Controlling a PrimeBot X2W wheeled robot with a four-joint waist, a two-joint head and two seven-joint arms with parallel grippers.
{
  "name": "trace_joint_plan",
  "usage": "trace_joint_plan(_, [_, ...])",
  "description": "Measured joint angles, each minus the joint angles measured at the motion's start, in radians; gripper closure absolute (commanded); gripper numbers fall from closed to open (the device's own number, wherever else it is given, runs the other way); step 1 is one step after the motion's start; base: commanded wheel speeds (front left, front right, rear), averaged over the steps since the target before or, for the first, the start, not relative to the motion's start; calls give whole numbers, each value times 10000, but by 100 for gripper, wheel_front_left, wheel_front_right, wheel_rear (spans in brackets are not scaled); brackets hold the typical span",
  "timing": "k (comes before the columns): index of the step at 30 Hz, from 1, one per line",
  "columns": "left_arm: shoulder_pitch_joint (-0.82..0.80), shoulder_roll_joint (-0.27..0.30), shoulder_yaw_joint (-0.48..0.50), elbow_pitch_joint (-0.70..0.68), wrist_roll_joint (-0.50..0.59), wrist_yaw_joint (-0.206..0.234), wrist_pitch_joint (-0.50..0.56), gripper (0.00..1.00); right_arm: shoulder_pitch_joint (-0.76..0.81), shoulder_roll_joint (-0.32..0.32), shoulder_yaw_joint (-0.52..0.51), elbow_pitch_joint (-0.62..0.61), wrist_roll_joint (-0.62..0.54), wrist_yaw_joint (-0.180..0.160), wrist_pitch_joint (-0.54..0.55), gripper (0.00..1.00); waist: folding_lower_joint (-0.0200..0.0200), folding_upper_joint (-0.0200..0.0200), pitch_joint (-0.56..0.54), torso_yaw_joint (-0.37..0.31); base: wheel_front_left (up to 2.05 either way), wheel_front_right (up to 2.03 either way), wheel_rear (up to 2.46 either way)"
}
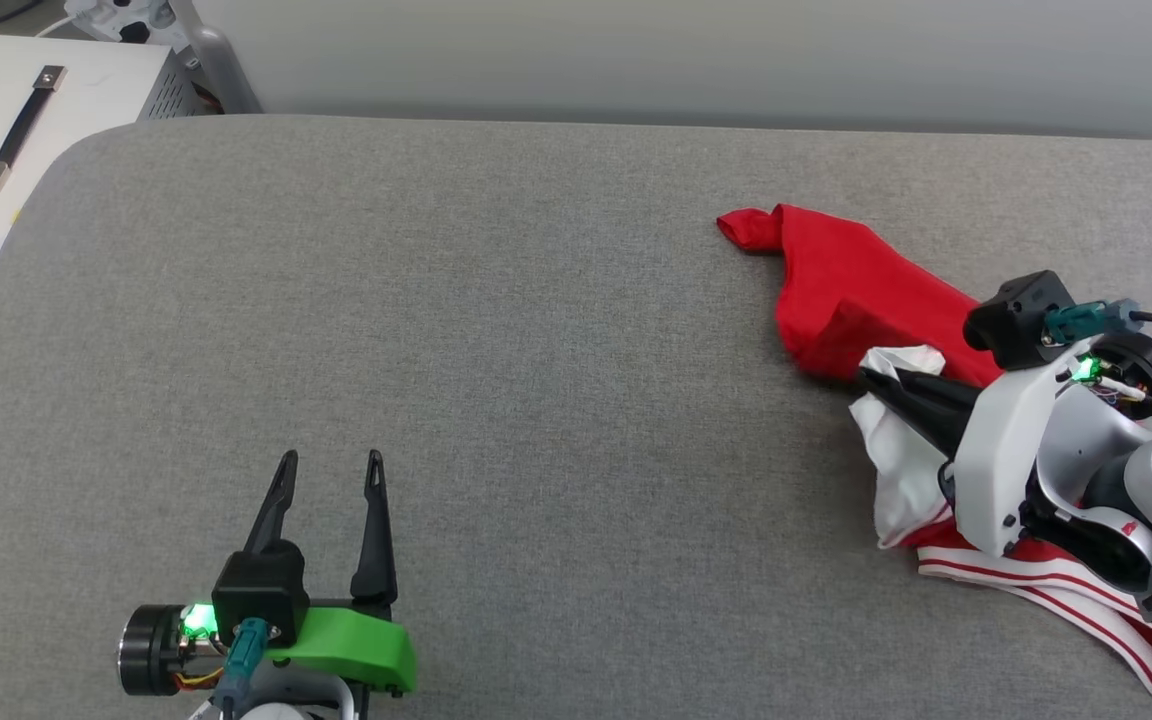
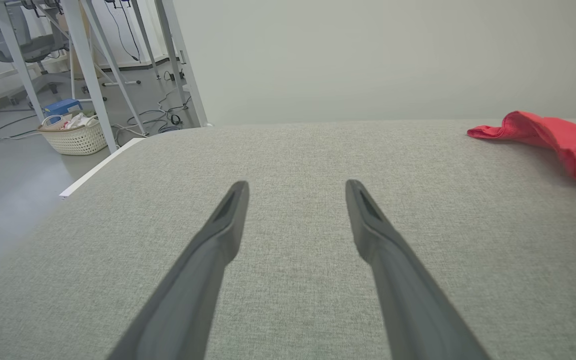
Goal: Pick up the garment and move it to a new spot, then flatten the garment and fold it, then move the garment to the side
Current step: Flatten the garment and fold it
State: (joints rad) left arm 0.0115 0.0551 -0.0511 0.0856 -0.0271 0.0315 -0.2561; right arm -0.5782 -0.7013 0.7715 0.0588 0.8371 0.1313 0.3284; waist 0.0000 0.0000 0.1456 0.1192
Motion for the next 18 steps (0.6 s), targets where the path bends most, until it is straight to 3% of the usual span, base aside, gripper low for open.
trace_joint_plan(8, [-99, -2, -102, -52, -4, -8, 0, 0, -215, 604, -27, -633, -165, 0, 339, 100, 0, 0, 250, 277, 0, 0, 0])
trace_joint_plan(18, [-611, -6, -428, -84, -265, 169, 0, 0, -2560, 2851, 2297, 1129, -305, 0, 765, 100, 0, 0, 1010, 933, 0, 0, 0])
